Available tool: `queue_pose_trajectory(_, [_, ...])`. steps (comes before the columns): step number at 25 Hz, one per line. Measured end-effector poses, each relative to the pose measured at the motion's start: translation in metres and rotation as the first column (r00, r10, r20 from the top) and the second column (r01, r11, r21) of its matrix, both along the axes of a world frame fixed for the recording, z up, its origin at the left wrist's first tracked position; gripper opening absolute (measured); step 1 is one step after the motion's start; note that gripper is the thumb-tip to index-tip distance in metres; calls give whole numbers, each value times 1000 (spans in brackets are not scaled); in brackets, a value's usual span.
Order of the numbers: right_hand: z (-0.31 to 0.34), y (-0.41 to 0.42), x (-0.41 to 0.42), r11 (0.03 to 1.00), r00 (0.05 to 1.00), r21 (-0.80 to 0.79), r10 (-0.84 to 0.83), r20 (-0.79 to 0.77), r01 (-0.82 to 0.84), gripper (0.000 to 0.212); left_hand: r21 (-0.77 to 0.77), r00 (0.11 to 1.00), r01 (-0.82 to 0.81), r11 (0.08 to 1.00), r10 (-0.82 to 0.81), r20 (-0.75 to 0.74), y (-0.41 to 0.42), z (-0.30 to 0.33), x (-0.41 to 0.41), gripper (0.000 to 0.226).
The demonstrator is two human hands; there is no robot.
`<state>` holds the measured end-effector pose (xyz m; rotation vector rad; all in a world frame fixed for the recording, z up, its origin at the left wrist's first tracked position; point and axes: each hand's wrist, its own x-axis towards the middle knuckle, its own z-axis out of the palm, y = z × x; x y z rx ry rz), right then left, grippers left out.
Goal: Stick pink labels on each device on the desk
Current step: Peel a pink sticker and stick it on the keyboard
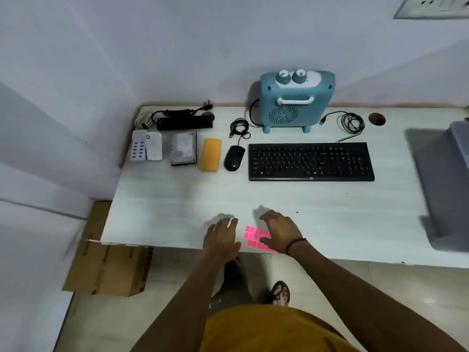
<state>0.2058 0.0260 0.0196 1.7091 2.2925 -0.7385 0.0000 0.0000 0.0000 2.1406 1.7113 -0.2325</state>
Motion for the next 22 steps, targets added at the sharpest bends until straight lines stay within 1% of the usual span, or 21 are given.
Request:
queue_pose_trajectory(2, [-12,4,-10,1000,1000,-21,-13,9,13,64,-75,1000,-2,997,3,15,12,-8,-5,73])
queue_pose_trajectory(4, [-22,1,-19,997,999,-71,-25,27,27,70,-74,999,23,997,-25,-24,19,-13,-11,71])
queue_pose_trajectory(7, [-38,14,-36,989,997,-123,-73,26,76,82,-123,994,84,989,-92,-65,37,-24,-27,70])
queue_pose_trajectory(10, [-43,30,-54,989,997,-146,-28,72,39,85,-138,987,130,982,-142,-79,64,-27,-42,73])
queue_pose_trajectory(14, [-47,49,-64,973,991,-217,-47,128,75,91,-165,973,198,966,-215,-90,87,-34,-45,78])
queue_pose_trajectory(16, [-48,53,-62,959,987,-269,-53,149,92,86,-190,970,215,958,-232,-70,90,-39,-42,78])
queue_pose_trajectory(17, [-48,56,-60,953,986,-289,-50,159,95,76,-203,971,215,955,-231,-58,92,-41,-42,79])
queue_pose_trajectory(19, [-50,61,-58,931,983,-336,-93,158,142,52,-231,987,153,961,-161,-16,96,-43,-46,86])
queue_pose_trajectory(20, [-50,62,-59,910,980,-369,-149,130,187,45,-244,996,89,966,-88,17,97,-41,-49,90])
queue_pose_trajectory(21, [-50,61,-58,886,971,-398,-222,84,237,42,-255,998,6,967,10,64,95,-40,-52,94])
queue_pose_trajectory(22, [-49,62,-57,856,947,-420,-320,26,301,38,-263,981,-103,959,141,131,95,-39,-54,98])
